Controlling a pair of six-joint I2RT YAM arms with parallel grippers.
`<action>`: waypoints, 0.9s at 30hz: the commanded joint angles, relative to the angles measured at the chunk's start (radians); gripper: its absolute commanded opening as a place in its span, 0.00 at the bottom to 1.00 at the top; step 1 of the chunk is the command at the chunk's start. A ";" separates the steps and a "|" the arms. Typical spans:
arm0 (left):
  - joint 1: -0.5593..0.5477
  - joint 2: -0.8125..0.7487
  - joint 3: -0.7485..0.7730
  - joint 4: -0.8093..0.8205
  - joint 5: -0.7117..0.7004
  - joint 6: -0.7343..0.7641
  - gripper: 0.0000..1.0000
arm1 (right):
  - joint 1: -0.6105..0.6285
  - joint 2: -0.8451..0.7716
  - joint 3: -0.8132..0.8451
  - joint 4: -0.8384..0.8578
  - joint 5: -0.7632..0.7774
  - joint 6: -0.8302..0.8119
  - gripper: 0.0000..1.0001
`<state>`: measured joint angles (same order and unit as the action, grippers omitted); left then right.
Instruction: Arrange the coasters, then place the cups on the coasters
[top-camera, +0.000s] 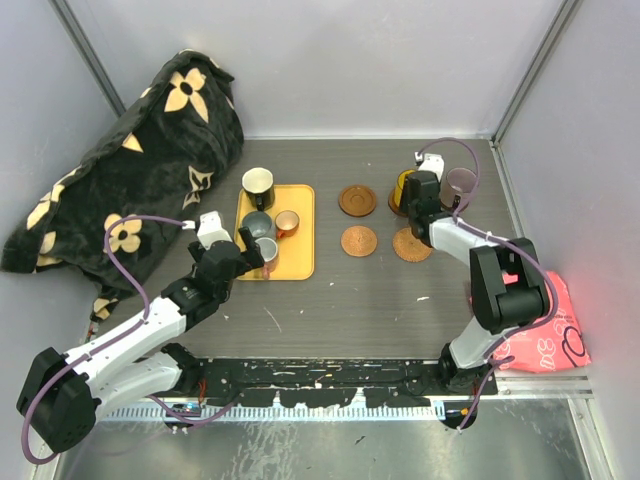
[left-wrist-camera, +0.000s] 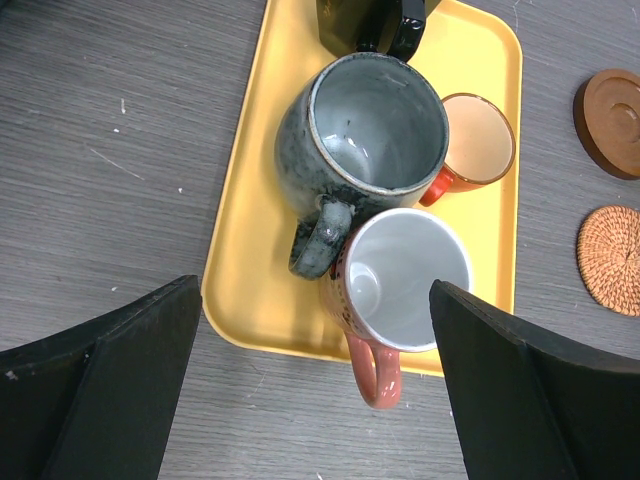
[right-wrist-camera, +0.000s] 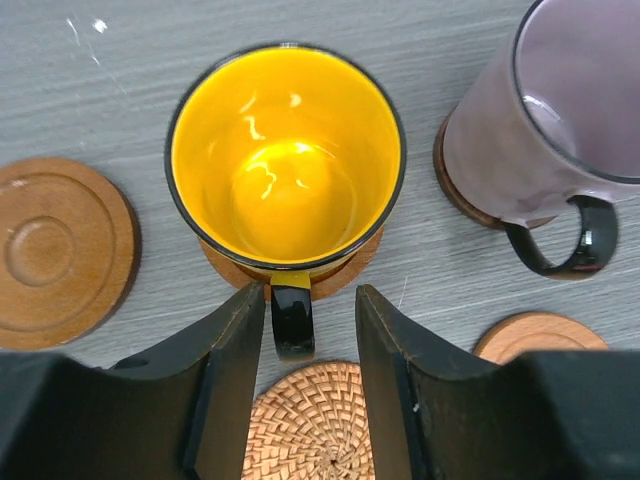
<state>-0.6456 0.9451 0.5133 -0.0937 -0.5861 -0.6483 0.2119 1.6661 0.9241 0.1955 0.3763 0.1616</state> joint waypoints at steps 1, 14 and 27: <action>0.006 -0.010 0.010 0.055 -0.011 -0.018 0.98 | -0.005 -0.130 0.007 -0.005 0.025 0.065 0.47; 0.007 -0.015 0.008 0.055 -0.017 -0.017 0.98 | 0.157 -0.316 -0.072 -0.100 -0.028 0.124 0.46; 0.011 -0.036 0.002 0.017 -0.093 -0.077 0.98 | 0.487 -0.348 -0.080 -0.098 0.028 0.159 0.47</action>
<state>-0.6456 0.9405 0.5133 -0.0940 -0.6014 -0.6743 0.6125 1.3415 0.8356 0.0593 0.3729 0.2947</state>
